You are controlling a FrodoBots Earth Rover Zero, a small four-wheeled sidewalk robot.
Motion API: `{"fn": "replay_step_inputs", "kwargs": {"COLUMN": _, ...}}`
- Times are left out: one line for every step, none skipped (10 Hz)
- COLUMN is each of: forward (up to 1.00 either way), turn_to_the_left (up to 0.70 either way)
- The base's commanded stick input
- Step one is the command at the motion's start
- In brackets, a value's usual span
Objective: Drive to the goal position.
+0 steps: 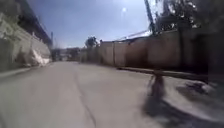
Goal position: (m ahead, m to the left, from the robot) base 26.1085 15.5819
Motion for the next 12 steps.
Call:
{"fn": "replay_step_inputs", "kwargs": {"forward": 1.00, "turn_to_the_left": 0.00}}
{"fn": "replay_step_inputs", "kwargs": {"forward": 1.00, "turn_to_the_left": 0.00}}
{"fn": "replay_step_inputs", "kwargs": {"forward": 1.00, "turn_to_the_left": 0.00}}
{"fn": "replay_step_inputs", "kwargs": {"forward": 1.00, "turn_to_the_left": 0.00}}
{"fn": "replay_step_inputs", "kwargs": {"forward": 1.00, "turn_to_the_left": 0.00}}
{"fn": "replay_step_inputs", "kwargs": {"forward": 1.00, "turn_to_the_left": 0.00}}
{"fn": "replay_step_inputs", "kwargs": {"forward": 1.00, "turn_to_the_left": 0.00}}
{"fn": "replay_step_inputs", "kwargs": {"forward": 1.00, "turn_to_the_left": 0.00}}
{"fn": "replay_step_inputs", "kwargs": {"forward": 1.00, "turn_to_the_left": 0.00}}
{"fn": "replay_step_inputs", "kwargs": {"forward": 1.00, "turn_to_the_left": 0.00}}
{"fn": "replay_step_inputs", "kwargs": {"forward": 1.00, "turn_to_the_left": 0.00}}
{"fn": "replay_step_inputs", "kwargs": {"forward": 1.00, "turn_to_the_left": 0.00}}
